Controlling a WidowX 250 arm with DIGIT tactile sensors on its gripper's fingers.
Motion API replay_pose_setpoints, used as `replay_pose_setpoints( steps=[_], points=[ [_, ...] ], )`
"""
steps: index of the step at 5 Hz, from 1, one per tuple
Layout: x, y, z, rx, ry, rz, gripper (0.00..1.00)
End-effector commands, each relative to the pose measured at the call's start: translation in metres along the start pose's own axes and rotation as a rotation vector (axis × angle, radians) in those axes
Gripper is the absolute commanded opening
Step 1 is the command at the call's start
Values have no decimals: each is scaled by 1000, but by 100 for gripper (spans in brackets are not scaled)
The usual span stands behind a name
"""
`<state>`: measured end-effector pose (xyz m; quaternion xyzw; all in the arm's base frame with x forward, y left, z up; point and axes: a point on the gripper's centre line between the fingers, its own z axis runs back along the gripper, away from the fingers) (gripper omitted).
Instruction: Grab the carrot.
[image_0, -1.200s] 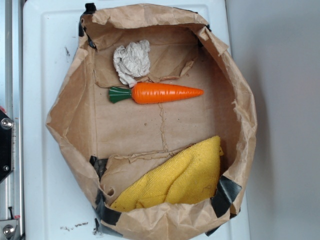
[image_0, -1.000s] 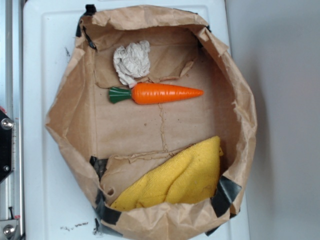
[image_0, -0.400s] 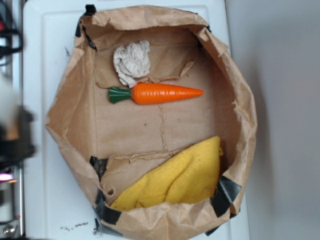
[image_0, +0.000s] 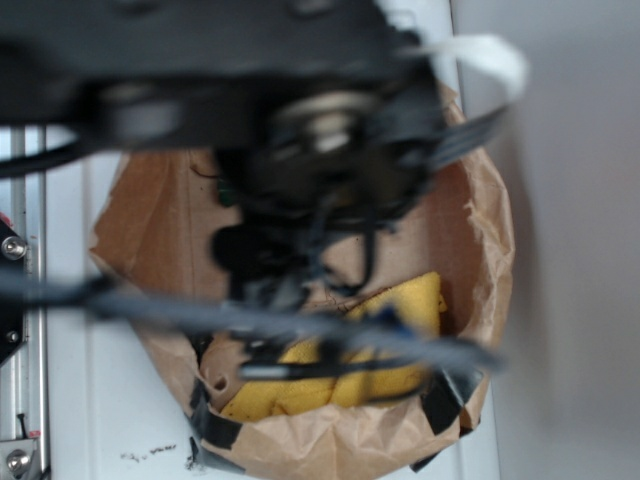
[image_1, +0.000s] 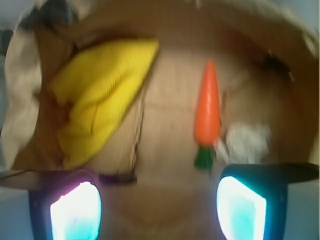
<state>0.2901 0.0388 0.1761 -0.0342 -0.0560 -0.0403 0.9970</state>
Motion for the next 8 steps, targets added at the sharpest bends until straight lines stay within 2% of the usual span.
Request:
replay_pose_setpoints(
  steps=[1,3,4,5,6,7,8],
  points=[
    [8,2,20,20,-73,1,100],
    [8,2,20,20,-73,1,100],
    [-3,-10,-6,65,-68,-62,100],
    [4,-7,-33,72,-65,-70,100],
    [11,1,-65,114,-71,-67,100],
    [29,8,-93,147,-47,-62,100],
    [32,10,-104,151,-43,-70,100]
  ],
)
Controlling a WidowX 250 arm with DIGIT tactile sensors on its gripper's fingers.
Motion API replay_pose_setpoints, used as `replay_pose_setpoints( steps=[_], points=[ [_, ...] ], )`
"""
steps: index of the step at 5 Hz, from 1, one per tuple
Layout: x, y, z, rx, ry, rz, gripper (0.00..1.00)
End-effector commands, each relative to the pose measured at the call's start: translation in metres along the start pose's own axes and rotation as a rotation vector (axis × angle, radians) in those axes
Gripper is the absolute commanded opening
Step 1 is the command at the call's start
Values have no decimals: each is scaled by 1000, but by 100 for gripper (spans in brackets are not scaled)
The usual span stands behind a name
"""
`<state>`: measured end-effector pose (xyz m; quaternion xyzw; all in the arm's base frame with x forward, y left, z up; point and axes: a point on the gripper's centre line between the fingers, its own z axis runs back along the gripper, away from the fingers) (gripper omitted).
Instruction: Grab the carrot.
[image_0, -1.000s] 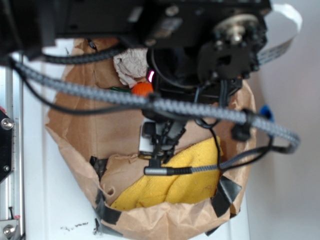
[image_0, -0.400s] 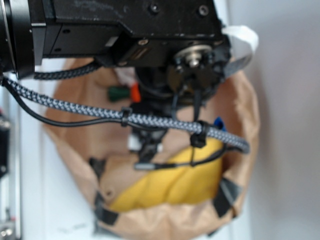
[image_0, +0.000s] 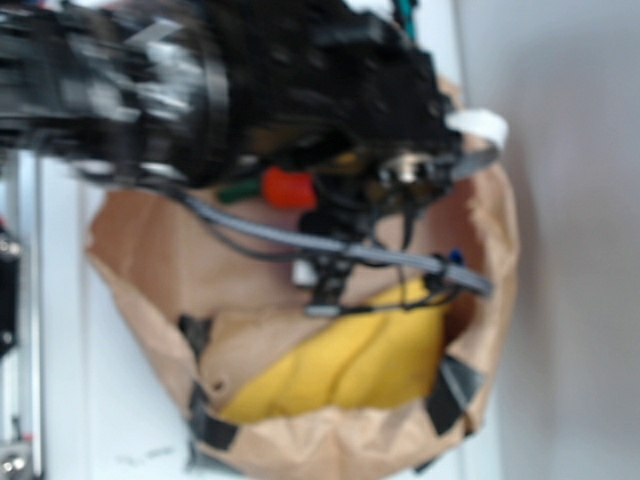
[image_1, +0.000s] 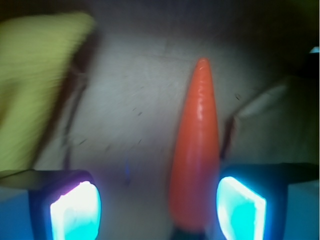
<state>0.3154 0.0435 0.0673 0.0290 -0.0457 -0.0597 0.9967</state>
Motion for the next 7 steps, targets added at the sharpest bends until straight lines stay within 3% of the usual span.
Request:
replay_pose_setpoints(
  steps=[1,2,3,4,5,7],
  points=[
    [32,0,-12,48,-54,-32,100],
    [52,9,-29,68,-16,-15,100],
    [55,12,-34,102,-19,-10,100],
    [42,9,-36,128,-30,-30,100],
    [28,5,-32,143,-40,-14,0],
    [8,1,-18,149,-58,-8,0]
  ],
)
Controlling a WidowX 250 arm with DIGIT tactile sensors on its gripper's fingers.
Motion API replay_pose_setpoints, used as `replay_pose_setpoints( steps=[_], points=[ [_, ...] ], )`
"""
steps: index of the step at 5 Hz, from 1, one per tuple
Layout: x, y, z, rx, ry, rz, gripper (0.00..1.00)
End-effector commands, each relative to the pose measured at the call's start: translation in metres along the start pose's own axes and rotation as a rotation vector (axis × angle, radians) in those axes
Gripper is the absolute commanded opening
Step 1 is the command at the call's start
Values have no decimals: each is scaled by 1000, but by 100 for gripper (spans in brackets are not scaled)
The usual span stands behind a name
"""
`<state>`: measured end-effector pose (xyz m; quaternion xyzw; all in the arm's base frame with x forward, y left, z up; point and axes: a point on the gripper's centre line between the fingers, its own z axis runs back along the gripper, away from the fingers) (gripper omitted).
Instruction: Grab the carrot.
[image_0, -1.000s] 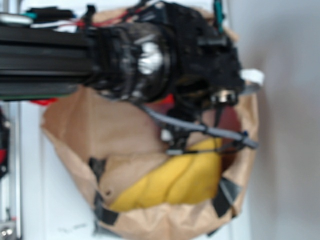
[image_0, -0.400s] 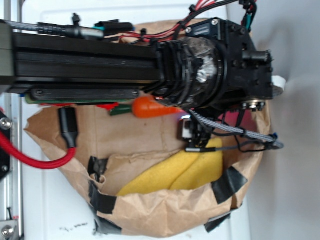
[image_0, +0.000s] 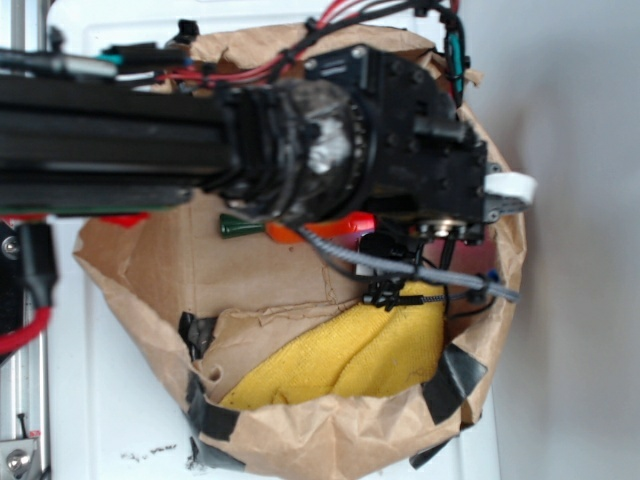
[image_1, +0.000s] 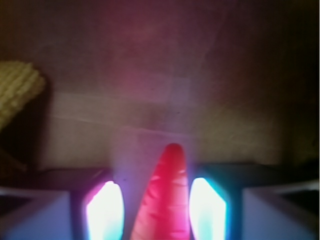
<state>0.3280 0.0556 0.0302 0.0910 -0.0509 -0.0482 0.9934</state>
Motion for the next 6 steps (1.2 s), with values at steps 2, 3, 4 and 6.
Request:
replay_pose_setpoints(
  steps=[2,3,4,6],
  points=[
    [-11,-7,36,48,-65,16,0],
    [-27,-1,79,-16,-86,30,0],
    [-35,8,124,-60,-75,42,0],
    [-54,17,168,-38,-124,73,0]
  ],
)
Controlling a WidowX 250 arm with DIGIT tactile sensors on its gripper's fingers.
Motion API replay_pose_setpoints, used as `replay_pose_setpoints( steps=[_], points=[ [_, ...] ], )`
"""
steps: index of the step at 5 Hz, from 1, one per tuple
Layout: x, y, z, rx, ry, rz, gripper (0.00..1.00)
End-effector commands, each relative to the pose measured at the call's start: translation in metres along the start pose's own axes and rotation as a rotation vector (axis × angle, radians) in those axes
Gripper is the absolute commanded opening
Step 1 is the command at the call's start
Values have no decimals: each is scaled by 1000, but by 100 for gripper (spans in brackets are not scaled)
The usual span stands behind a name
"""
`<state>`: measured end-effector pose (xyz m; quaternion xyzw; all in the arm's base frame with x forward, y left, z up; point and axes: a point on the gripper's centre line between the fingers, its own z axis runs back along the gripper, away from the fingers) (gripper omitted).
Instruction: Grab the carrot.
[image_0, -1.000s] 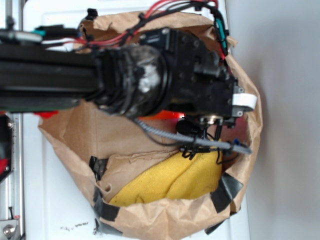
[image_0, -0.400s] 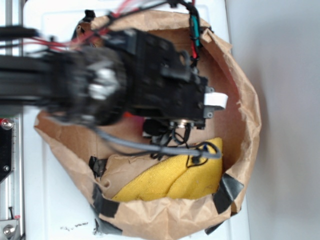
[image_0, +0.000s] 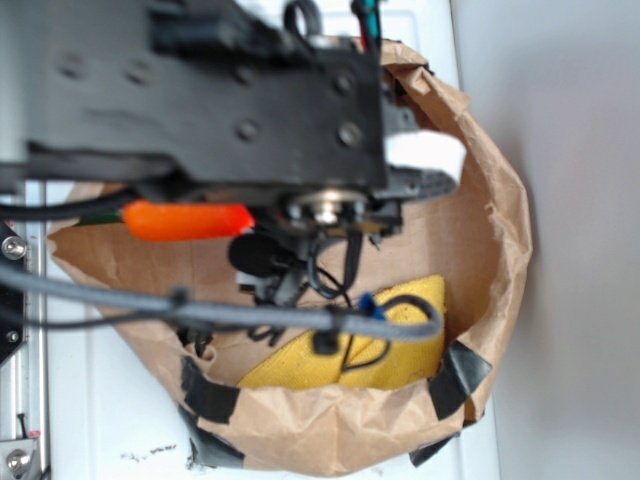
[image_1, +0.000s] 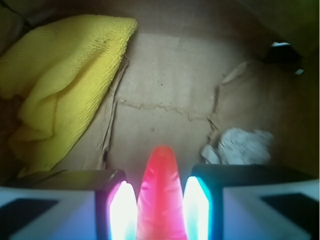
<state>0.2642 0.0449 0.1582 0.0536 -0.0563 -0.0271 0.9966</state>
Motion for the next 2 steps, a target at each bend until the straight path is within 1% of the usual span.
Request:
replay_pose_setpoints(
  steps=[1,2],
  points=[
    [-7,8,41,12,-148,22,0],
    [-11,7,42,31,-169,13,0]
  ],
)
